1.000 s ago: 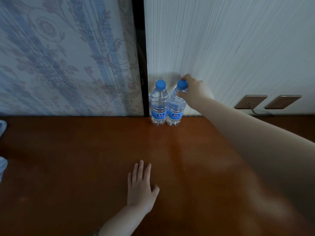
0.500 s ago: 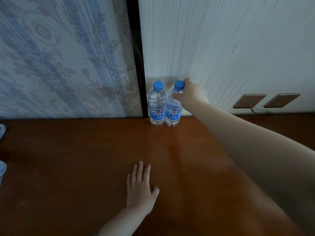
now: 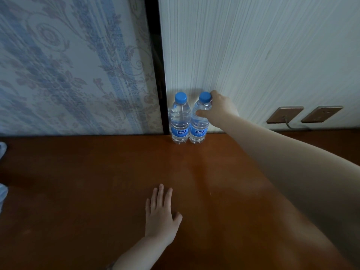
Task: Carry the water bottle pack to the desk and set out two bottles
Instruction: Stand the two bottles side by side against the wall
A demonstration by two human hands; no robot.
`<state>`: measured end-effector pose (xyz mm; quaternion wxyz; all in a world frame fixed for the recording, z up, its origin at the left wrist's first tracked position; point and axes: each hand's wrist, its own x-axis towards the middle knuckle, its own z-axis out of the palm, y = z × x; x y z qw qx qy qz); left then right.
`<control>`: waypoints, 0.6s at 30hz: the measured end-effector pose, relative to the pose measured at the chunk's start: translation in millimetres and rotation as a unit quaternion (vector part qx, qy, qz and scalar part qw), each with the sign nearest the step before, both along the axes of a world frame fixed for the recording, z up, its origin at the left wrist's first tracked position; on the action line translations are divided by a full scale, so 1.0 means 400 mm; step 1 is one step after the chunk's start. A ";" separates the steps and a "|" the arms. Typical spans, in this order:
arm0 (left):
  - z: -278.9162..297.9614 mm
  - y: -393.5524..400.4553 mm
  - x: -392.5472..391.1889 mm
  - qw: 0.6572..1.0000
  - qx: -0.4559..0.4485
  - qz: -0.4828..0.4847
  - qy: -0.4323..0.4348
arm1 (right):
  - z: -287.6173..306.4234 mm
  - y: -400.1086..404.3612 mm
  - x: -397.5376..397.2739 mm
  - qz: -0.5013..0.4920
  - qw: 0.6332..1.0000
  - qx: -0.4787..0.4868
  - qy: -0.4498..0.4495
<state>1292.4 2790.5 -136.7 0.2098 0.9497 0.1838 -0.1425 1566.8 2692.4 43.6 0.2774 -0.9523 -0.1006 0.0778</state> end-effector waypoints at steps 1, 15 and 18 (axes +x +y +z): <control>0.000 0.000 0.000 1.000 0.000 0.000 0.000 | 0.000 0.000 0.001 0.000 1.000 0.001 0.000; 0.003 0.002 0.001 1.000 -0.010 0.004 -0.001 | 0.012 0.082 -0.018 0.144 0.972 -0.037 -0.181; 0.005 0.002 0.001 1.000 -0.009 0.001 -0.001 | 0.008 0.090 -0.019 0.127 0.973 -0.033 -0.189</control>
